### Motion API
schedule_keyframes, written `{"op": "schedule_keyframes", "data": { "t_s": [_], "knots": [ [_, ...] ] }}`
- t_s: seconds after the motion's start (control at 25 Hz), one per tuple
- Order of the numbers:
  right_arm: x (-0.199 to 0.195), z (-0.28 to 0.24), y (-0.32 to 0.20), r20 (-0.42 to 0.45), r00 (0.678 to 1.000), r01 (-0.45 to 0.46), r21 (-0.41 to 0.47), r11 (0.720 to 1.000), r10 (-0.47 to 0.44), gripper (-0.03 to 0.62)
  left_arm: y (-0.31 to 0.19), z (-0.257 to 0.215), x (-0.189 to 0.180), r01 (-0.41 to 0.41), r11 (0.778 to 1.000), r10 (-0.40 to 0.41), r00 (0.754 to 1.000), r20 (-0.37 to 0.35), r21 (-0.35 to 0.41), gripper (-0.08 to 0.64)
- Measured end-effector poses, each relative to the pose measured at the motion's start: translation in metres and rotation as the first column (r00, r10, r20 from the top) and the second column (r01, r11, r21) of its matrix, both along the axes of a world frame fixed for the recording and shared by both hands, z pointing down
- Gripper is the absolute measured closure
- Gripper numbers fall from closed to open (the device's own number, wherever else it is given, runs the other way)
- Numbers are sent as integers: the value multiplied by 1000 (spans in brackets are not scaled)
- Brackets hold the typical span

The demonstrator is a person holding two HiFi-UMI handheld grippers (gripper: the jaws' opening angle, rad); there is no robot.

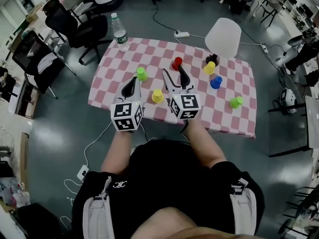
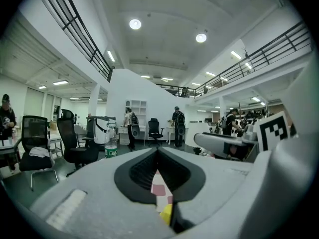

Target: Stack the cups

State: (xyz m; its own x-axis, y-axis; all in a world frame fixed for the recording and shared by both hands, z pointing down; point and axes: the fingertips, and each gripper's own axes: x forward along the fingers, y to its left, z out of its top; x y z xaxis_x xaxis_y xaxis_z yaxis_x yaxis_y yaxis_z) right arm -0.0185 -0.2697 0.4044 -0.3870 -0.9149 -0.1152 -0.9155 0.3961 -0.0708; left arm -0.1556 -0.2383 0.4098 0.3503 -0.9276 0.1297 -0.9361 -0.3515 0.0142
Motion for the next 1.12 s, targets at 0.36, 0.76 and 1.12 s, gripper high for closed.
{"op": "schedule_keyframes", "data": {
  "t_s": [0.36,0.76,1.12],
  "knots": [
    [-47,58,-12,-78,996,41,-81,996,-47,285,0,9,-32,54,998,-54,999,7,-38,545],
    [-63,154,-13,-146,988,-1,-268,963,-39,284,11,21,-53,74,995,-73,997,15,-64,545],
    [-73,221,-5,-210,977,-48,-389,920,-38,284,24,31,-68,94,991,-93,996,18,-92,545]
  ]
}}
